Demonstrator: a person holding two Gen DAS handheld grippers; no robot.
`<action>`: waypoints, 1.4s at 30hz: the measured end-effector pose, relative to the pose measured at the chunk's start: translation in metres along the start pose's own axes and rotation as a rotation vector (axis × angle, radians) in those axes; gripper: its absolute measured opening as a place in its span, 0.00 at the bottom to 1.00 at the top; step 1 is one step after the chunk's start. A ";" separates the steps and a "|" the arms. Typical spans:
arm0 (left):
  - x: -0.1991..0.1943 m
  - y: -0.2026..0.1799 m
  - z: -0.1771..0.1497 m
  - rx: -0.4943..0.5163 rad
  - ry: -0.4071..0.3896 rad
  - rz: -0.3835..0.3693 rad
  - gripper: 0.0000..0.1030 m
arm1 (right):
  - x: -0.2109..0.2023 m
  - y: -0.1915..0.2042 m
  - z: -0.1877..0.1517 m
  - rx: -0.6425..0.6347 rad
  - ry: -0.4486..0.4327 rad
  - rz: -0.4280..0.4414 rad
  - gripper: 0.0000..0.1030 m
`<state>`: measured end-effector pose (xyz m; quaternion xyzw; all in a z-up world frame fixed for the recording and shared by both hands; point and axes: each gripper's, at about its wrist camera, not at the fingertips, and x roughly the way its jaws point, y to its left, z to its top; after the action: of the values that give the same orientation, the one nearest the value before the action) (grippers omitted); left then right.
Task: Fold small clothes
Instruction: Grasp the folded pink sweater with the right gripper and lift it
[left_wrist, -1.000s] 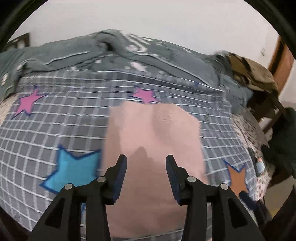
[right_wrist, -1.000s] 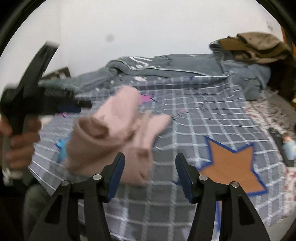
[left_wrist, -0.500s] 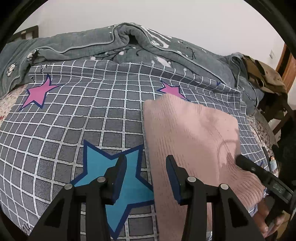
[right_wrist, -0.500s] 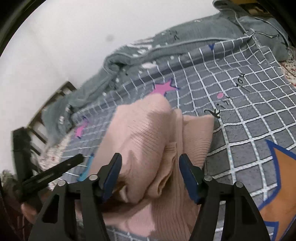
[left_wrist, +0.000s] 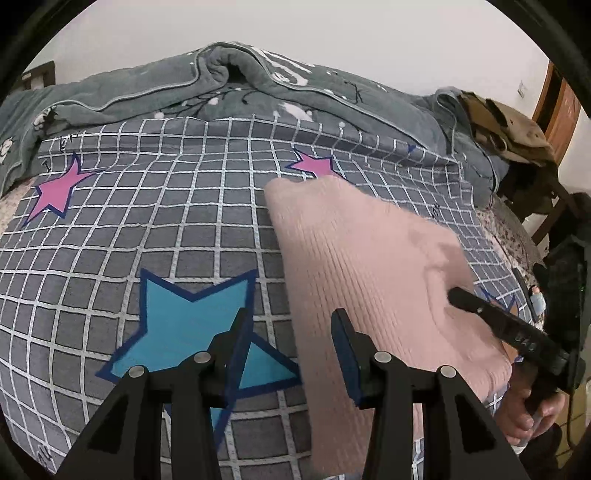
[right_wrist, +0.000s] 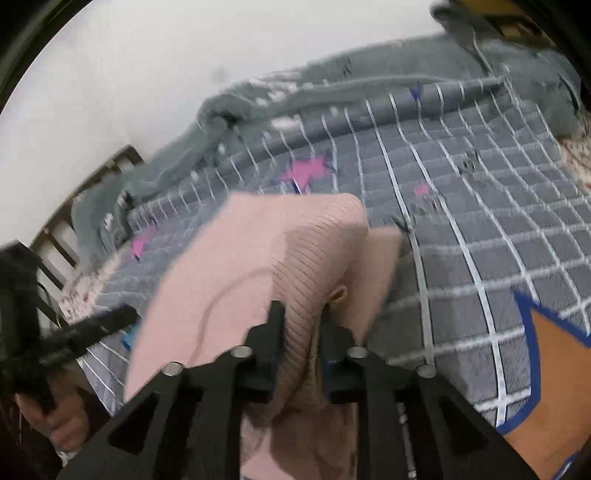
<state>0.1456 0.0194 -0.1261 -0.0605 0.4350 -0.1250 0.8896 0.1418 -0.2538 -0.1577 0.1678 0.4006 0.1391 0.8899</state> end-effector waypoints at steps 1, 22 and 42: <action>-0.001 -0.003 -0.002 0.010 0.001 0.006 0.41 | -0.009 -0.001 -0.001 0.013 -0.012 0.004 0.35; -0.026 -0.015 -0.027 -0.006 0.017 0.032 0.41 | -0.079 0.025 -0.040 -0.031 -0.137 0.118 0.04; -0.019 -0.027 -0.031 0.006 0.025 -0.021 0.41 | -0.062 0.014 -0.041 -0.057 -0.088 0.049 0.39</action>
<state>0.1056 -0.0013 -0.1254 -0.0609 0.4453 -0.1364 0.8828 0.0694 -0.2569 -0.1359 0.1581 0.3527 0.1649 0.9074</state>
